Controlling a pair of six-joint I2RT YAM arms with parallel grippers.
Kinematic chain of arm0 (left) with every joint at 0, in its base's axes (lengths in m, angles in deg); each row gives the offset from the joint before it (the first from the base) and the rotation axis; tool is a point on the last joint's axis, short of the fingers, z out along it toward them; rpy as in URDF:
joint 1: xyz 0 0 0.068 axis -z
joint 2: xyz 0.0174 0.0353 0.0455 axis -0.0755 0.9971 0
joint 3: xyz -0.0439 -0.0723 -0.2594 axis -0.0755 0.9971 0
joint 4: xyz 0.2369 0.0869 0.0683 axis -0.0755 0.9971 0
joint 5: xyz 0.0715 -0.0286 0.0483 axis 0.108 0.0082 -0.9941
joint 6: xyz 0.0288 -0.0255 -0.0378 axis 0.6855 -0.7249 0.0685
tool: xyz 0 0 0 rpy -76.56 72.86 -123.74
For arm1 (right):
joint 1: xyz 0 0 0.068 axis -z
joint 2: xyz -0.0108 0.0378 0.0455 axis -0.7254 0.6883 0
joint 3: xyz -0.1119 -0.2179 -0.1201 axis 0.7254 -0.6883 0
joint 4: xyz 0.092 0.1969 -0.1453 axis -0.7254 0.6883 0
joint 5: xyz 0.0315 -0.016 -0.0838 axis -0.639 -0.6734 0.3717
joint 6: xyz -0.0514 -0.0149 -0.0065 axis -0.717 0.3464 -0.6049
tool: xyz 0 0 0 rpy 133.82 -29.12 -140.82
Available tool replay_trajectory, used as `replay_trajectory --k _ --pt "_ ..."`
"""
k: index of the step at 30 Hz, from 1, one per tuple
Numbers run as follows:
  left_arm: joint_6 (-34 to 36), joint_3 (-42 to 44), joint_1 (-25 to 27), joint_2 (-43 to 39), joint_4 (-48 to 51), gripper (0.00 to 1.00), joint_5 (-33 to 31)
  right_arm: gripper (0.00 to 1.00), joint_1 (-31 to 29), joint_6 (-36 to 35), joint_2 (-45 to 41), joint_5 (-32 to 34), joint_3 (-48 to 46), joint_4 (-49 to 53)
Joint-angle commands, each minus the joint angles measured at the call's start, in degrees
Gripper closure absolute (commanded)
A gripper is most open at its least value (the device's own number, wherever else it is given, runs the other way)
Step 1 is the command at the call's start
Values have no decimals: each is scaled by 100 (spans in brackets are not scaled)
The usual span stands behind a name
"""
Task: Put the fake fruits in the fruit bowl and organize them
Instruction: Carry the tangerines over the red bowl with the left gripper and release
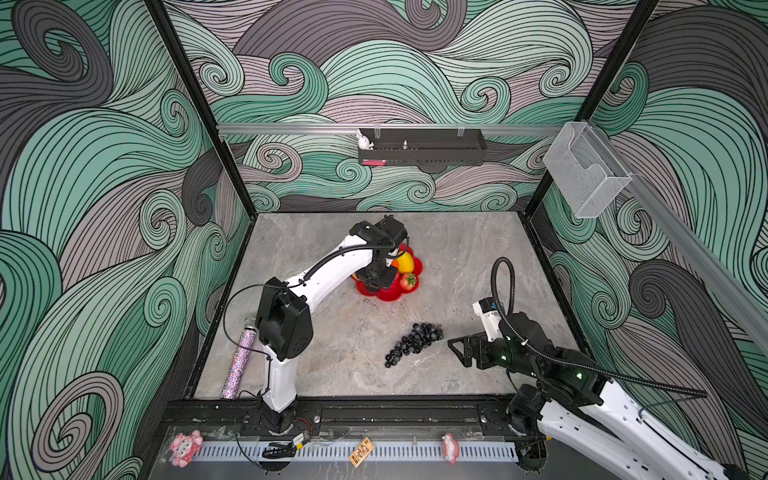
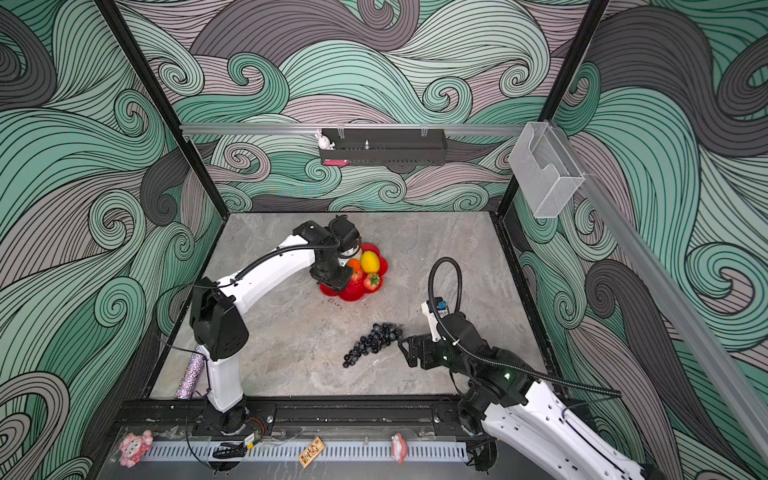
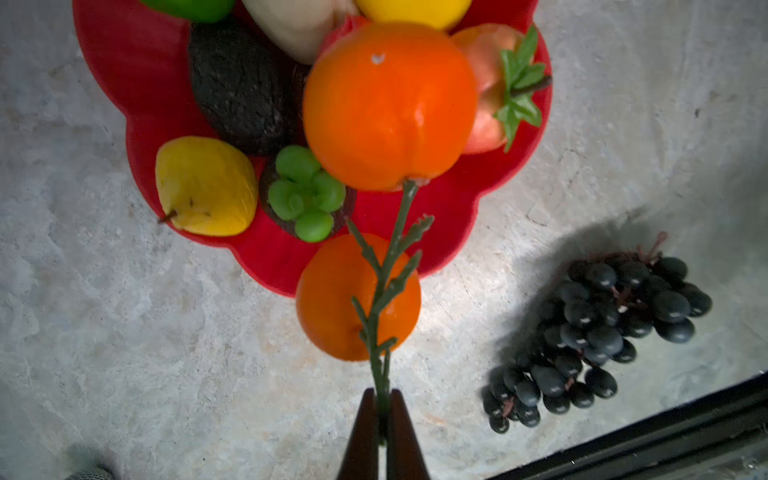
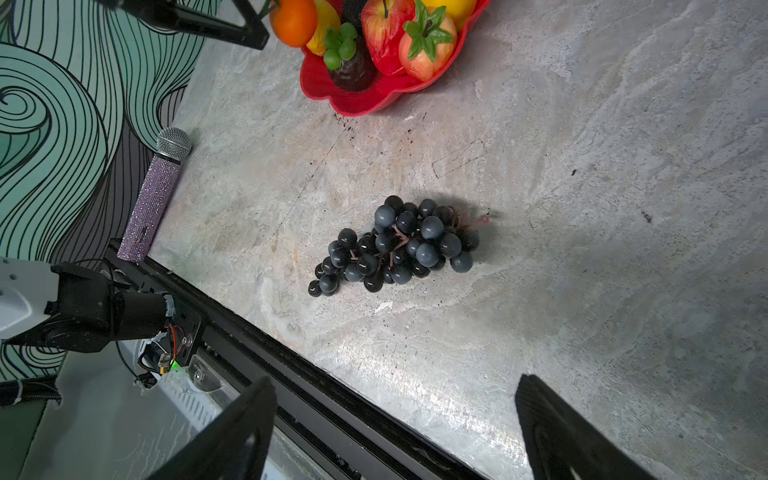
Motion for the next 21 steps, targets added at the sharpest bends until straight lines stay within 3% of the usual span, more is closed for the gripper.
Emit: replay_trajectory --k 1,8,21 --pt "316 -722 -192 469 710 100 -141 9 16 90 -126 84 39 165" --pt "448 -1689 -471 1265 978 100 -45 9 16 168 -235 10 -97 173" --pt "589 -2072 -780 1810 873 100 421 9 16 204 -176 33 -102 170"
